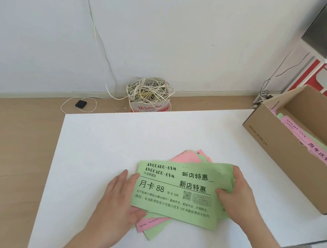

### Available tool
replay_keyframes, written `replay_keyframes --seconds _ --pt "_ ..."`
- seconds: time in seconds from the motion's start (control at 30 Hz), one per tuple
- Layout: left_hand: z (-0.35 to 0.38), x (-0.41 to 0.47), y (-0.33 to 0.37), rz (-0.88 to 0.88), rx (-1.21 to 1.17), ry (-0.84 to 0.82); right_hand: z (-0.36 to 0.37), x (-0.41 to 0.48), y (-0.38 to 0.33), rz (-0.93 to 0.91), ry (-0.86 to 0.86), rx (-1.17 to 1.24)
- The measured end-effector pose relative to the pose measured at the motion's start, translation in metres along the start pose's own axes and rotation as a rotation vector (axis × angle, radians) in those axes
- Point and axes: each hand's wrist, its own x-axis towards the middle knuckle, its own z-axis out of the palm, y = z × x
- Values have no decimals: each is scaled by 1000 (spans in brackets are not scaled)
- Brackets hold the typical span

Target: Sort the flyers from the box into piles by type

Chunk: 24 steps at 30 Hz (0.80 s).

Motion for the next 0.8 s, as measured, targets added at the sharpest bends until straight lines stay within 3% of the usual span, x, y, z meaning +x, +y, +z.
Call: replay_keyframes --seconds 0.2,0.3,0.43,0.53,0.73,0.8 --pt "23 21 33 104 -31 -21 -36 -13 5 -67 196 125" --pt "12 36 47 -12 -391 -62 -55 -17 -1 -143 226 212" --pt "-33 51 44 -102 -950 -117 -55 -15 -23 -257 107 331" --pt "-65 48 35 -71 -985 -172 -37 -4 -48 -330 -40 399" --pt "-112 30 1 -107 -885 325 9 18 -103 -428 -310 531" --pt "-118 26 -16 -120 -914 392 27 25 -113 -461 -384 458"
